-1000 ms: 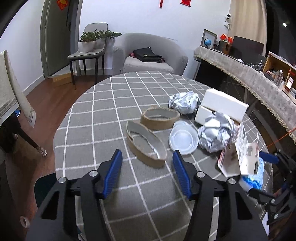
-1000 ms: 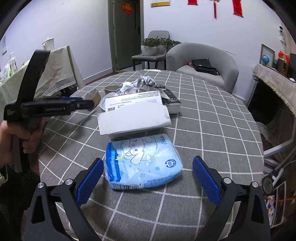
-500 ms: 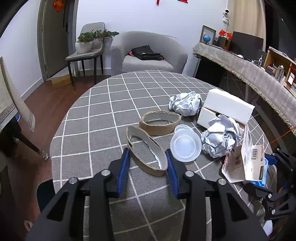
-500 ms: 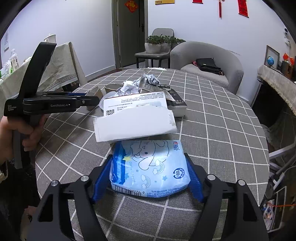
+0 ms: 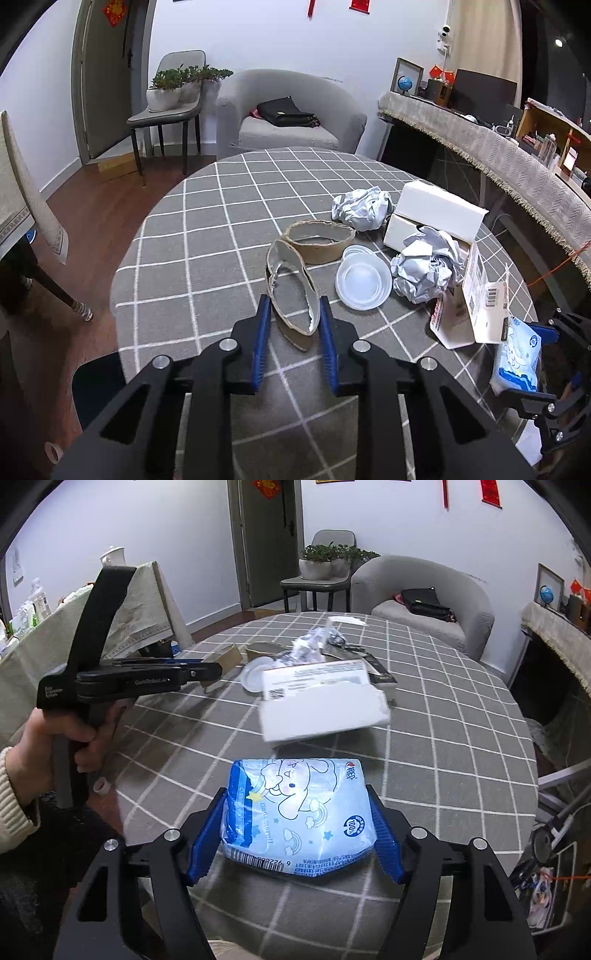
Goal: Collect trash
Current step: 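Grasp the cardboard strip loop with the left gripper while the right gripper grasps the blue wipe pack, then carry both items over the teal bin and open both grippers to drop them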
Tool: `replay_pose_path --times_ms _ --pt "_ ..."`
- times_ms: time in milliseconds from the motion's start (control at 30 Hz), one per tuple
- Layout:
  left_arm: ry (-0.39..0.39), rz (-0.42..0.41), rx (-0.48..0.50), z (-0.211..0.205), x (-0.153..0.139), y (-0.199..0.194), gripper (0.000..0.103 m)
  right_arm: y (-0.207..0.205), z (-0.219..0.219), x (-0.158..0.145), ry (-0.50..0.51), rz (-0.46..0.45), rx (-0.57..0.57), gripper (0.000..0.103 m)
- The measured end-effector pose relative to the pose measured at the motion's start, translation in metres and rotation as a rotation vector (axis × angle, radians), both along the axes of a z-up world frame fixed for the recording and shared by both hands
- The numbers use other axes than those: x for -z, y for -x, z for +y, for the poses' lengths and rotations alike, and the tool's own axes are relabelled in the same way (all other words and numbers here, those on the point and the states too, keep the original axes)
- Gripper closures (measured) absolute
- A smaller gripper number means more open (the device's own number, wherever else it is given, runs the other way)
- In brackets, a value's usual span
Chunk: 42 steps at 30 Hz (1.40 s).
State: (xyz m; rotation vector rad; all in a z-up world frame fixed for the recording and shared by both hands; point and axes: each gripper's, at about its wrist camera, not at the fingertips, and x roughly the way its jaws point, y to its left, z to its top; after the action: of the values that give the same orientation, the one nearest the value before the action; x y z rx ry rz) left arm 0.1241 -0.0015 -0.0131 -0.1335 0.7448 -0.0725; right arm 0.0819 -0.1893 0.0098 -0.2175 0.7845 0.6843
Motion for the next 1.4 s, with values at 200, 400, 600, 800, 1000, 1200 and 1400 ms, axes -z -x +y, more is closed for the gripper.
replay_pose_path --times_ms 200,400,600,800,1000,1200,1400 --pt "0.002 -0.031 -0.02 0.015 -0.009 0.018 0.076 0.009 0.022 -0.005 -0.04 0.016 -0.045 0.031" --pt "0.016 -0.037 -0.049 0.039 -0.016 0.037 0.076 0.018 0.05 -0.005 -0.085 0.032 -0.085 0.031" --pt "-0.002 -0.03 -0.081 0.074 -0.014 0.05 0.076 0.015 0.082 -0.02 -0.127 0.0 -0.113 0.031" --pt "0.028 0.016 -0.126 0.122 0.0 0.055 0.076 0.006 0.118 -0.028 -0.155 -0.019 -0.104 0.031" --pt "0.048 0.064 -0.144 0.162 0.017 0.061 0.076 -0.005 0.152 -0.027 -0.177 -0.019 -0.101 0.031" --pt "0.064 0.134 -0.168 0.199 0.04 0.069 0.076 -0.013 0.195 -0.021 -0.192 -0.011 -0.111 0.031" --pt "0.082 0.21 -0.193 0.228 0.066 0.075 0.076 -0.015 0.239 -0.019 -0.197 -0.006 -0.141 0.031"
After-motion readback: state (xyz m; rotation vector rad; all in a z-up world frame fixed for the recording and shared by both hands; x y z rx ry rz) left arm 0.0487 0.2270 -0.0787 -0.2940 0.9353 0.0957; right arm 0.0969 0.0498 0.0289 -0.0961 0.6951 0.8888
